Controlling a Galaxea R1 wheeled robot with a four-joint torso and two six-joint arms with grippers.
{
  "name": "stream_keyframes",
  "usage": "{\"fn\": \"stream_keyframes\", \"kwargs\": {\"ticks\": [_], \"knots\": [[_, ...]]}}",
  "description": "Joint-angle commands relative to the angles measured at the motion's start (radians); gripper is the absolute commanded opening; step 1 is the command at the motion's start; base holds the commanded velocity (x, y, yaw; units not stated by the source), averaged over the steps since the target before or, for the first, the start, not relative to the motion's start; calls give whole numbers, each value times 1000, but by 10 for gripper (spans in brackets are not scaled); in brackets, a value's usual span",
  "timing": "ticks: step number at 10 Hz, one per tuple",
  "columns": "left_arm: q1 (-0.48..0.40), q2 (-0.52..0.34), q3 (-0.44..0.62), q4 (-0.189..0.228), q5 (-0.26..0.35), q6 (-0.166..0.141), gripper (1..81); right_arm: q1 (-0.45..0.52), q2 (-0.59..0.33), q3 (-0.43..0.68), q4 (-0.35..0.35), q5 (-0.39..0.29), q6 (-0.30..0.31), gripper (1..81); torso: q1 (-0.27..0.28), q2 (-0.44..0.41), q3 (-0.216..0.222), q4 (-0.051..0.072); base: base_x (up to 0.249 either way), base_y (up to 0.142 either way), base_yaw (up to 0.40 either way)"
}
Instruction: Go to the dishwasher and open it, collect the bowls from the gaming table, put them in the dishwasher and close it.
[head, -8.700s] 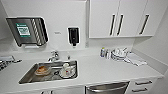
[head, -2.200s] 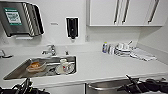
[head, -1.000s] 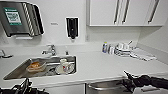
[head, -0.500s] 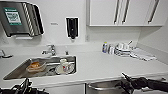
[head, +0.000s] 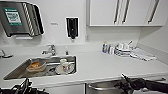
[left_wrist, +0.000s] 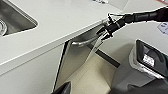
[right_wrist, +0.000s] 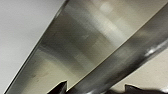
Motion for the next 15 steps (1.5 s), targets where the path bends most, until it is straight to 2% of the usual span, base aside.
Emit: {"fn": "stream_keyframes", "kwargs": {"ticks": [1,5,8,11,15], "knots": [[-80,-11,12,-4,15,6,811,106,14,-24,5,-60,-3,811,0,0,0,0,0,0,0],[-78,-7,7,-4,17,6,811,60,19,-24,5,-66,-10,811,0,0,0,0,0,0,0],[-78,8,-2,-5,15,7,811,17,-38,28,-1,-68,-47,811,0,0,0,0,0,0,0],[-78,11,-2,-5,15,6,811,6,-108,104,-10,-68,-51,811,0,0,0,0,0,0,0],[-77,9,-2,-5,15,6,811,-12,-112,112,-20,-66,-51,811,0,0,0,0,0,0,0]]}}
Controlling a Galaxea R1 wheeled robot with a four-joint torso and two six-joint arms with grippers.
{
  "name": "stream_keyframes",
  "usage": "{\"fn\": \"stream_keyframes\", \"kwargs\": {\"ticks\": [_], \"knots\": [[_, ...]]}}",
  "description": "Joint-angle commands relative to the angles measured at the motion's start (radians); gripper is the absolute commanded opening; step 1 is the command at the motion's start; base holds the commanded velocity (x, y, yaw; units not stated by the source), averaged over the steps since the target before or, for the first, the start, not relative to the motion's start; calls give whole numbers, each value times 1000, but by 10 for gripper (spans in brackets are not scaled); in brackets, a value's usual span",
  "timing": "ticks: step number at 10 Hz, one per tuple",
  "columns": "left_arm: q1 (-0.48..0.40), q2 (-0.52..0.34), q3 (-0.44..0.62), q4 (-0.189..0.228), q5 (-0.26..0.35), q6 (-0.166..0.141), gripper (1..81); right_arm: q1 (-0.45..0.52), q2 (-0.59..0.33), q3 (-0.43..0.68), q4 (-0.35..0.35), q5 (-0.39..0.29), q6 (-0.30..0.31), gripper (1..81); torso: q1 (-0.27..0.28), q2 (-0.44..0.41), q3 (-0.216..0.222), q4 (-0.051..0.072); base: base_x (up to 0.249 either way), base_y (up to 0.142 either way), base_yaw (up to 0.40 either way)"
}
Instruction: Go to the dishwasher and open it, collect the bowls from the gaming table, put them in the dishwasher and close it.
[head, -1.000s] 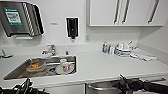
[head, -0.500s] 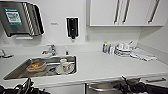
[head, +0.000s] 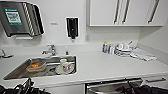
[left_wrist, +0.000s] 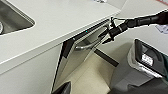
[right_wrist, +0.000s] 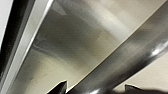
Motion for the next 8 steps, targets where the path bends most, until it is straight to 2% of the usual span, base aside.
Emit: {"fn": "stream_keyframes", "kwargs": {"ticks": [1,8], "knots": [[-84,-21,12,-5,12,6,811,66,-27,16,-24,-176,-22,811,0,0,0,0,0,0,0],[-83,-21,12,-10,13,6,811,29,36,-22,-41,-171,-20,811,1,1,0,0,-74,0,0]]}}
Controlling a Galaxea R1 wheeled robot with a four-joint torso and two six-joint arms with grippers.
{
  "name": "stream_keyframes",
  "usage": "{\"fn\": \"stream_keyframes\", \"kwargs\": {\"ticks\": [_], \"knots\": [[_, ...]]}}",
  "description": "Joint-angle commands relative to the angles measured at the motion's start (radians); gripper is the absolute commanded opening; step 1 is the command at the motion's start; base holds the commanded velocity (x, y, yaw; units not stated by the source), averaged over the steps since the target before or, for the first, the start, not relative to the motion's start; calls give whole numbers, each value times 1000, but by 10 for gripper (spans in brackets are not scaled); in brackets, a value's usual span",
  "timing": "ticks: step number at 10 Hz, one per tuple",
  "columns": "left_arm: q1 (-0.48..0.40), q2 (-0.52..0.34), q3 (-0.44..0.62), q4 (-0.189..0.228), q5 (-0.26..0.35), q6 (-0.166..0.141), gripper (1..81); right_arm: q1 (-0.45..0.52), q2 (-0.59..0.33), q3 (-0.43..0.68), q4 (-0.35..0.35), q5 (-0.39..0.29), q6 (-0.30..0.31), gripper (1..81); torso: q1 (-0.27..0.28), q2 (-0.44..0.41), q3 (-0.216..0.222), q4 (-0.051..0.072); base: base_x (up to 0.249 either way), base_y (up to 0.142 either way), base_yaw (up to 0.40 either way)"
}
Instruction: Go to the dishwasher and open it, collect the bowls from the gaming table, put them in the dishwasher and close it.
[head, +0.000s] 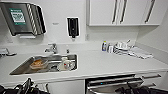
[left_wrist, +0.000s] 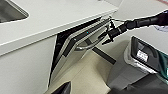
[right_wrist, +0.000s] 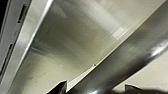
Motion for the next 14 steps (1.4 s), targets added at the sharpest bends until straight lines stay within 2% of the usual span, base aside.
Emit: {"fn": "stream_keyframes", "kwargs": {"ticks": [1,5,14], "knots": [[-84,-20,15,-10,10,5,811,46,29,-10,-21,-186,-24,811,0,0,0,0,-77,0,0],[-83,-22,15,-11,10,5,811,22,80,-63,-21,-185,-25,811,0,0,0,0,-77,0,0],[-75,-19,19,-10,10,5,811,-20,85,-67,-32,-169,-27,811,0,0,0,0,-77,0,0]]}}
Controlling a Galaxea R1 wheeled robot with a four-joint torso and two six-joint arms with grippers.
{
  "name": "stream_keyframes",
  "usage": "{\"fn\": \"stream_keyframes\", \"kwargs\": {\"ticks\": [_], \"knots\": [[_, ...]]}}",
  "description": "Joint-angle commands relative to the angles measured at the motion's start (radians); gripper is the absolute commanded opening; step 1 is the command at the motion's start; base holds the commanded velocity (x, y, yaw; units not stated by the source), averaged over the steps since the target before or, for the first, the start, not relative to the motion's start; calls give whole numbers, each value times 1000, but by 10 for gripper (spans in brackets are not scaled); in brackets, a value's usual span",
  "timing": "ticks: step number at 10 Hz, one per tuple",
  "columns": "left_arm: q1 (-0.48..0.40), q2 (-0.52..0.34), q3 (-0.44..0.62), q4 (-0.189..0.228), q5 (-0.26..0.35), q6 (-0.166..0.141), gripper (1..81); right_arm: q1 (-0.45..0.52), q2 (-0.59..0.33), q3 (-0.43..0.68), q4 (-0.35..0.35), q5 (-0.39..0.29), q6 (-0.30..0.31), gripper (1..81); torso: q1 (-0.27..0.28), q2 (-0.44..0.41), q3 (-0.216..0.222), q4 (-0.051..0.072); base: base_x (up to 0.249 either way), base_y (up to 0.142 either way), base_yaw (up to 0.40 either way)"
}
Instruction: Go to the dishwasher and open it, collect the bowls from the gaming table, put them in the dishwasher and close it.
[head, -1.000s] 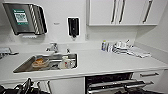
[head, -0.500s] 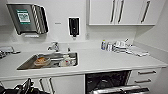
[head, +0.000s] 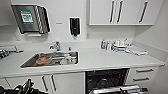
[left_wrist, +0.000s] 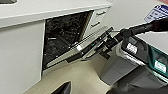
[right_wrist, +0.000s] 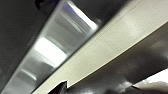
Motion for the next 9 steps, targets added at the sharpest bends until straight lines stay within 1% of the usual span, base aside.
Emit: {"fn": "stream_keyframes", "kwargs": {"ticks": [1,4,9], "knots": [[-85,-21,16,-9,9,7,811,82,-24,28,1,-107,-16,811,0,0,0,0,-77,0,0],[-68,-11,8,-2,9,7,811,43,-22,28,-7,-58,-18,811,0,0,0,0,-79,0,0],[-54,13,-38,-2,7,12,811,-28,-19,25,-7,17,-42,811,0,0,0,0,-79,0,0]]}}
